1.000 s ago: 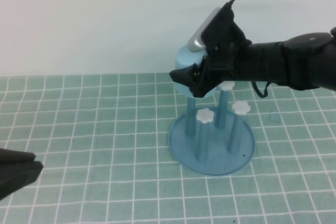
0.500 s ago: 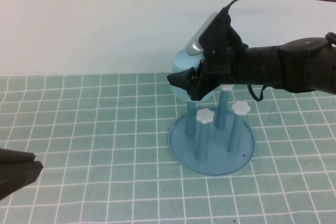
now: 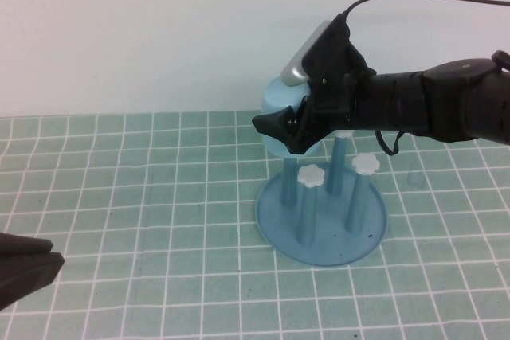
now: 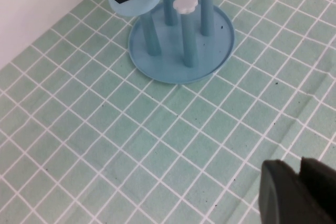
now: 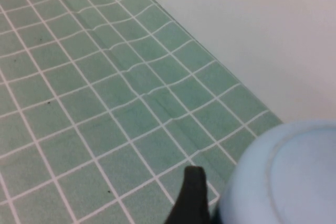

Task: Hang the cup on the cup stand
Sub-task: Place the cup on the cup holder

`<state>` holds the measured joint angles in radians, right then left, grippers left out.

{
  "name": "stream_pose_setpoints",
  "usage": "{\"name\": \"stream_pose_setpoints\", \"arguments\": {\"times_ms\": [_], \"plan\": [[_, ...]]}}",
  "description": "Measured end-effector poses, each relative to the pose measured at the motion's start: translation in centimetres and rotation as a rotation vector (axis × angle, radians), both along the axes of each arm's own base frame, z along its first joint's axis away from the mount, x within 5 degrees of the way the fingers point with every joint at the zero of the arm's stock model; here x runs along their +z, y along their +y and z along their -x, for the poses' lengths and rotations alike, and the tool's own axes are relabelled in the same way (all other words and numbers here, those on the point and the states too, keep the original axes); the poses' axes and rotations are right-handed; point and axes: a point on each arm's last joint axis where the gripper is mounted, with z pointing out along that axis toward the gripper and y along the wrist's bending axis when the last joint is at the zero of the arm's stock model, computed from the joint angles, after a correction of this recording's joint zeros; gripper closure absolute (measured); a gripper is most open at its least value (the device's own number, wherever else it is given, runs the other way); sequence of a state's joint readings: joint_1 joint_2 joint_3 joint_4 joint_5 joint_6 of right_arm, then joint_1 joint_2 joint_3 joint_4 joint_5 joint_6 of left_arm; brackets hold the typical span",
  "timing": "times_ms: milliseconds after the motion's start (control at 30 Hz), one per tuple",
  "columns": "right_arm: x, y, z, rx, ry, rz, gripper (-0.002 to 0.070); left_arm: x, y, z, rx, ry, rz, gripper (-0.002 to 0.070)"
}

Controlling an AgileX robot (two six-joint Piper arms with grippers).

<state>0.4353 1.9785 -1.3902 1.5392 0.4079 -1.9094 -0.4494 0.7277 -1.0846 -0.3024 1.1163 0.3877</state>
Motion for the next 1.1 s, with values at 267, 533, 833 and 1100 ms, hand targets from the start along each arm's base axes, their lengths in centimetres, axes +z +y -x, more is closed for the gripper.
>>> {"name": "stream_pose_setpoints", "arguments": {"times_ms": [267, 533, 833, 1100], "plan": [[0.0, 0.0, 0.0, -0.001, 0.002, -0.001, 0.0068, 0.0, 0.0, 0.0, 0.002, 0.0, -0.006, 0.0623], [0.0, 0.0, 0.0, -0.003, 0.001, 0.0, 0.0017, 0.0, 0.0, 0.0, 0.002, 0.0, -0.006, 0.0623], [0.0, -0.1, -0.1, -0.012, 0.0, 0.001, -0.0015, 0.0, 0.1, 0.0, 0.005, -0.003, -0.012, 0.0623], [3.1, -0.4, 0.8, -0.009, -0.055, -0.027, 0.0276, 0.0, 0.1, 0.0, 0.007, -0.006, -0.015, 0.0625]]}}
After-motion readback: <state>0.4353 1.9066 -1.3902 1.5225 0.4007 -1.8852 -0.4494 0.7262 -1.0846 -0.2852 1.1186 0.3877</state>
